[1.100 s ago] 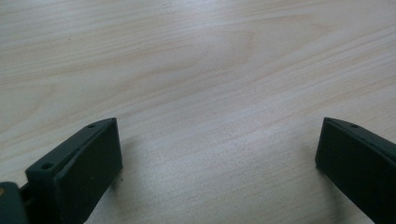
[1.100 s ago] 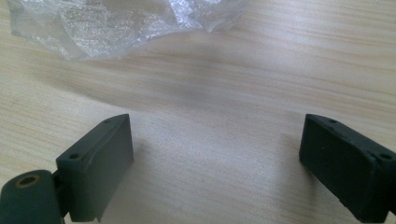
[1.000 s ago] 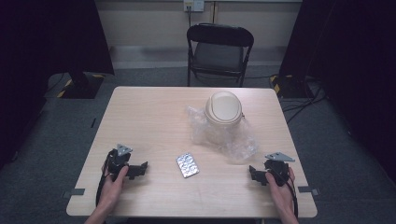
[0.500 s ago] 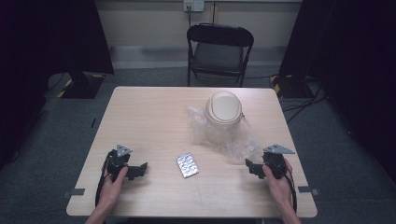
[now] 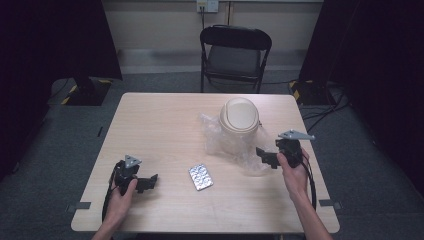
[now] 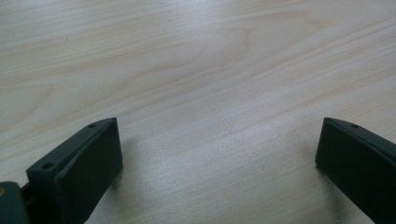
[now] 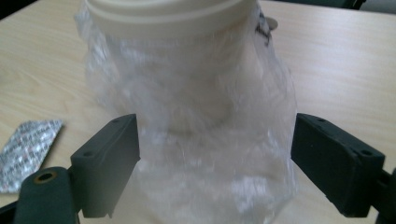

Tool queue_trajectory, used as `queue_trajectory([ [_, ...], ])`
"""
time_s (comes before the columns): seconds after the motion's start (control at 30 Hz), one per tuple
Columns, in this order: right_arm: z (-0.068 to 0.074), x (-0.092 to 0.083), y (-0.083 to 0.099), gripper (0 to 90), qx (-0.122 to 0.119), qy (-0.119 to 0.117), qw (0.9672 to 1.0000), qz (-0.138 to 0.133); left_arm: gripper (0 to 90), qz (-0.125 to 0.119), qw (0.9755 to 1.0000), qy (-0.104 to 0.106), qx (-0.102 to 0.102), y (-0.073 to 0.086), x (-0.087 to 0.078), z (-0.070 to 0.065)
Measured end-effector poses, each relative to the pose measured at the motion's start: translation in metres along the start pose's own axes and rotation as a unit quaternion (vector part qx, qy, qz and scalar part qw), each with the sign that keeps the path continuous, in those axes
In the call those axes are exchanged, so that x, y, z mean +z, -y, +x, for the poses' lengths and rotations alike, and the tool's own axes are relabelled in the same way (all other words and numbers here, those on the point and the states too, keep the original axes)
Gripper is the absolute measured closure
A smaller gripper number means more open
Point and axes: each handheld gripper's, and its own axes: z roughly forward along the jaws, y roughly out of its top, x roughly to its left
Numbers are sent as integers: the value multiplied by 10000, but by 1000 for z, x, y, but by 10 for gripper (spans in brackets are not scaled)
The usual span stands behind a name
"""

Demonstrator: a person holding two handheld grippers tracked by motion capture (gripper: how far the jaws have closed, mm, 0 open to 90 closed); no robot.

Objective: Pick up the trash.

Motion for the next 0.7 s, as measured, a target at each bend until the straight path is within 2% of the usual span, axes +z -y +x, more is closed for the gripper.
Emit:
queue_trajectory([
  [0.47, 4, 16, -66, 149, -236, -176, 9991, -306, 0, -2, 10000, 0, 0, 0, 0, 0],
  [0.63, 3, 26, -77, 150, -212, -212, 9991, -285, 0, -1, 10000, 0, -1, 0, 0, 0],
  [0.7, 3, 33, -83, 149, -271, -188, 9993, -176, 0, -1, 10000, 0, -1, 0, 0, 0],
])
